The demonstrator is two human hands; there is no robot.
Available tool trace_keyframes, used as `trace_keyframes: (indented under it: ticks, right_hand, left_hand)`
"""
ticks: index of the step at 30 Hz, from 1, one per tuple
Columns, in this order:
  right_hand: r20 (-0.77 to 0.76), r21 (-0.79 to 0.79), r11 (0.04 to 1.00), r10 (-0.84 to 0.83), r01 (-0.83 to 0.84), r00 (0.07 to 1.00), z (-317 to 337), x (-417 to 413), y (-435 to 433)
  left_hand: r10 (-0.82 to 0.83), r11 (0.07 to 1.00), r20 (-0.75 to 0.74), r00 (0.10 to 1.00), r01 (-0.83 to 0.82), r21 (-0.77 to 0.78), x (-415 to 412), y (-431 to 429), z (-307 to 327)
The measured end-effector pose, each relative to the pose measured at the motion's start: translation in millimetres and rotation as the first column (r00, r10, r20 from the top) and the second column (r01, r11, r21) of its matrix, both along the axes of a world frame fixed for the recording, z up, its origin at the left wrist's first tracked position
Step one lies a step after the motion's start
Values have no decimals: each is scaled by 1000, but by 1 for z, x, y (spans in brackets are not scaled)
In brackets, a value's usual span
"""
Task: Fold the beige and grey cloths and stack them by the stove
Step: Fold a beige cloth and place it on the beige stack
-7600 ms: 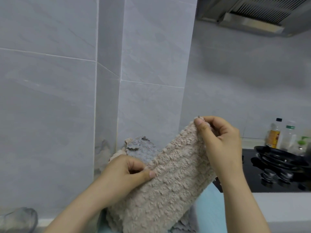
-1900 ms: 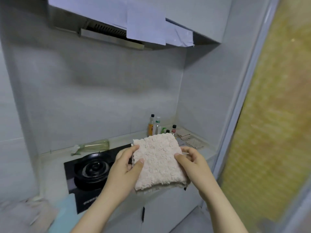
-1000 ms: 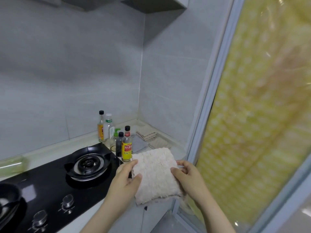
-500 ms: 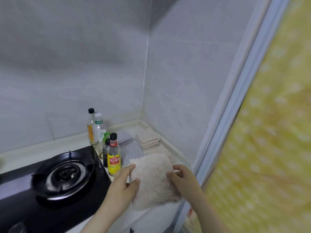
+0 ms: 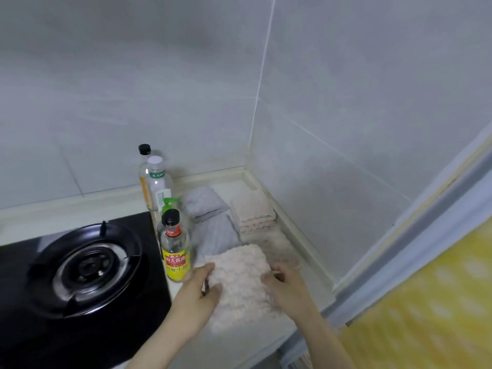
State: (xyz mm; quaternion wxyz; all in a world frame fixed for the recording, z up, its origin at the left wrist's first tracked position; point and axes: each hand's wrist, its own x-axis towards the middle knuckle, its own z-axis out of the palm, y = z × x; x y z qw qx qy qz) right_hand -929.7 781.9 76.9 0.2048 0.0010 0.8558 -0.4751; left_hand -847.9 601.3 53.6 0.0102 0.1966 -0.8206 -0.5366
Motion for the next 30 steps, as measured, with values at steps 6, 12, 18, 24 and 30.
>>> trace_keyframes:
  ticks: [6, 12, 18, 24, 30]
  right_hand:
    - [71, 50, 997, 58, -62, 996, -25, -38, -2]
    - [214, 112, 983, 122, -148, 969, -46, -61, 2]
    - [161, 93, 980, 160, -176, 974, -41, -77, 6]
    - [6, 36, 978, 204, -204, 979, -16, -94, 7]
    - [-23, -81, 977, 195, -196, 981, -4, -101, 13]
  left_hand:
    - [46, 999, 146, 988, -45, -13, -24, 8, -25]
    - [134, 991, 269, 954, -126, -48, -35, 12, -41]
    - [162, 986, 180, 970, -164, -7, -56, 26, -24]
    - [213, 976, 6, 977, -212, -47, -69, 40, 18]
    - [251, 963, -89, 964, -258, -78, -68, 52, 56]
